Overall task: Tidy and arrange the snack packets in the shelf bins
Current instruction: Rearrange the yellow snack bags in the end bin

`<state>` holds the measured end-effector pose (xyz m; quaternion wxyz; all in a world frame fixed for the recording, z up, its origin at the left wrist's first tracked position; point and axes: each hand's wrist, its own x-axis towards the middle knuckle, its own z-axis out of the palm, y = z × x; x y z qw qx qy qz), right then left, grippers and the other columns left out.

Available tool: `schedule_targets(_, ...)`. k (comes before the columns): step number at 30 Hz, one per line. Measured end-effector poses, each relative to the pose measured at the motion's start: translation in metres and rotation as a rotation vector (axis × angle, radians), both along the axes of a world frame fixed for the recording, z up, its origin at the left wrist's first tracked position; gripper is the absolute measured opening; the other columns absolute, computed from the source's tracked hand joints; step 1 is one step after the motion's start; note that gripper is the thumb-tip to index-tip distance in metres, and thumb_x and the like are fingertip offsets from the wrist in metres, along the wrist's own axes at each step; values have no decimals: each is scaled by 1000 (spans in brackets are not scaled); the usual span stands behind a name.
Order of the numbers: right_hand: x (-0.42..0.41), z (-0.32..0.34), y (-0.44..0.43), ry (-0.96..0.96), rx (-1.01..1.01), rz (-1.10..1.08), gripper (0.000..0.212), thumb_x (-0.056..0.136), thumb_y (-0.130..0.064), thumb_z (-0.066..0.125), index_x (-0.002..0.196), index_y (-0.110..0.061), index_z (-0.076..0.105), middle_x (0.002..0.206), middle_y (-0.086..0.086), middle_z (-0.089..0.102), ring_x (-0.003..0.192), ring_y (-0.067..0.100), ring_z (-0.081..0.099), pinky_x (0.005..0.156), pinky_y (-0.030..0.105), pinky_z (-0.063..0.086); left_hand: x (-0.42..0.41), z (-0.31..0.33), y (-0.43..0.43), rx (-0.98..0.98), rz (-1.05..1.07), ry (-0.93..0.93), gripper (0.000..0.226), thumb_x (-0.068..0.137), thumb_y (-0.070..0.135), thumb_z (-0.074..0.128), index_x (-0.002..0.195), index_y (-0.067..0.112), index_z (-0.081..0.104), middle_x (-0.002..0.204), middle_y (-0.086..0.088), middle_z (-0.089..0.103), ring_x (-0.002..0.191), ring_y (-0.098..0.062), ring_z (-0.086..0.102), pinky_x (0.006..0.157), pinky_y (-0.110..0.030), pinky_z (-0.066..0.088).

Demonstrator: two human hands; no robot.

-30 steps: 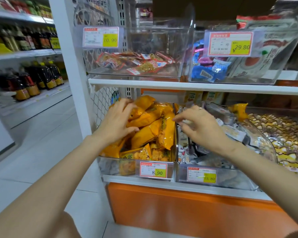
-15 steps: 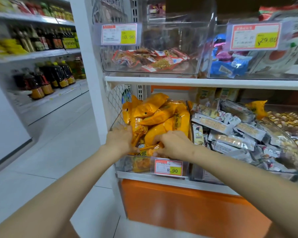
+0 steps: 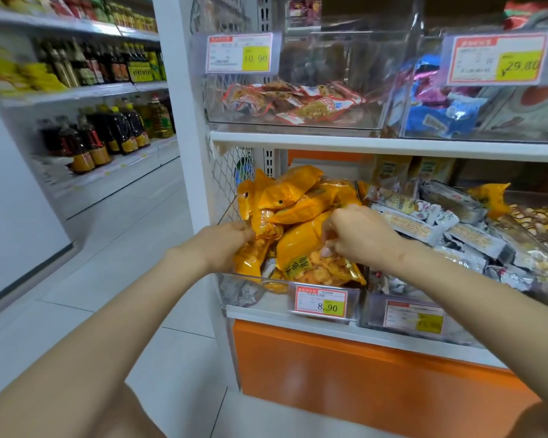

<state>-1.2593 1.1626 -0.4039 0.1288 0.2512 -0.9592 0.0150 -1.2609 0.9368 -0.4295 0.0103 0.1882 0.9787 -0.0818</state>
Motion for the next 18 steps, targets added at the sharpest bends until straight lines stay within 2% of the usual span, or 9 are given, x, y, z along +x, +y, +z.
schedule_targets(4,3,-7,-7,59,188,15,31,86,-43,61,105,-19,66,105,6,64,102,23,57,69,27,34,-6,-2,-2,-142,-73,92,53,85,41,59,131,22,42,130,-1,46,122,-20,42,90,-28,37)
schedule_targets(9,-1,-12,-3,-44,229,22,46,80,-58,61,110,-24,65,113,1,52,109,22,49,71,29,33,-13,-4,-7,-275,-114,154,52,86,44,54,132,25,39,136,3,43,126,-18,37,96,-32,26)
schedule_targets(14,-1,-20,0,-75,271,44,54,77,-59,62,119,-25,59,118,3,50,112,22,45,81,30,34,-16,-7,-11,-184,-151,238,53,80,55,55,124,25,46,124,5,53,116,-16,44,92,-30,25)
schedule_targets(18,-2,-22,3,-85,236,48,54,79,-59,61,122,-27,58,118,1,51,112,21,47,82,29,34,-18,-4,-7,-132,-113,354,43,79,43,60,114,20,52,115,2,59,109,-20,51,85,-32,33)
